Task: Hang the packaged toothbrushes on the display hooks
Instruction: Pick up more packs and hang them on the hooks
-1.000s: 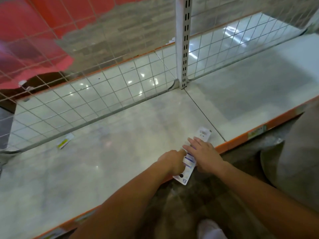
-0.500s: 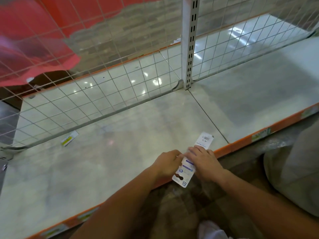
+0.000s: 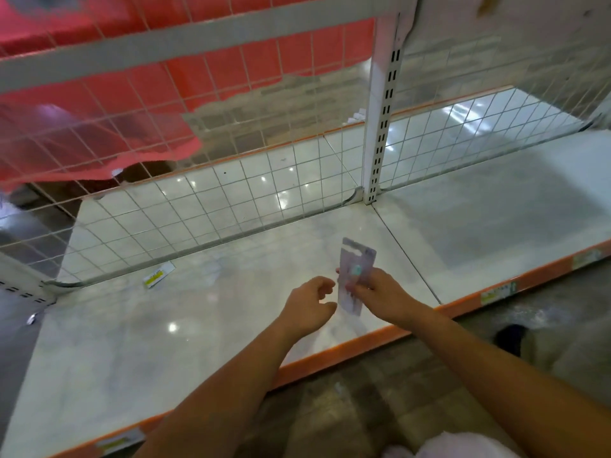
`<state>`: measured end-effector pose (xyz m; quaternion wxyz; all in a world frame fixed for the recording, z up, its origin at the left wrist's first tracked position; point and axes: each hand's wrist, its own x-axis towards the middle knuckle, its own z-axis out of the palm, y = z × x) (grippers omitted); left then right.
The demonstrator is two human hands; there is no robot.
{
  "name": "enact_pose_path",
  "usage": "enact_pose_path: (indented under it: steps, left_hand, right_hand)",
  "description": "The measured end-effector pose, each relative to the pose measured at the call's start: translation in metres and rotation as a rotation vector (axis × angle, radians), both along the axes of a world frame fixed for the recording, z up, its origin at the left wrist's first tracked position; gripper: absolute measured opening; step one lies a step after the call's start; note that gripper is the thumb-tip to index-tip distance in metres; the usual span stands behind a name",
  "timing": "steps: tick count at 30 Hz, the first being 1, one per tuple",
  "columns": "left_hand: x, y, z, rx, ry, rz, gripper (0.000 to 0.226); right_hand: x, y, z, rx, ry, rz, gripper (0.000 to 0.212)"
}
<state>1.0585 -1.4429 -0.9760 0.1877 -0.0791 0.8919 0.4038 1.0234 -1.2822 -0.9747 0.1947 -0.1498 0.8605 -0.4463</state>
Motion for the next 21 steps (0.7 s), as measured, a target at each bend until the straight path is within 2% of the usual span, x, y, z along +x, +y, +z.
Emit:
enact_pose_path:
  steps: [3,9,13,17,21]
  left_hand:
    - [0.003,-0.001,0.013,0.027,0.007,0.016,0.046]
    - [0.008,-0.01,0.05,0.209,0.031,0.053,0.038]
    - [0.01,-0.015,0.075,0.274,0.084,0.074,0.026]
    - [0.008,-0.018,0.097,0.341,0.112,0.181,0.033]
    - [0.005,-0.02,0.114,0.325,0.154,0.221,0.031]
  right_hand:
    - [-0.004,-0.011,0.019,-0.14,-0.081,-0.068,0.017]
    - [-0.004,-0.026,0.062,-0.365,-0.204,-0.102,0.026]
    - [-0.004,-0.033,0.091,-0.433,-0.235,-0.161,0.026]
    - [-0.003,-0.038,0.118,-0.514,-0.256,-0.203,0.031]
    - [-0.002,-0.044,0.14,-0.539,-0.235,-0.222,0.021]
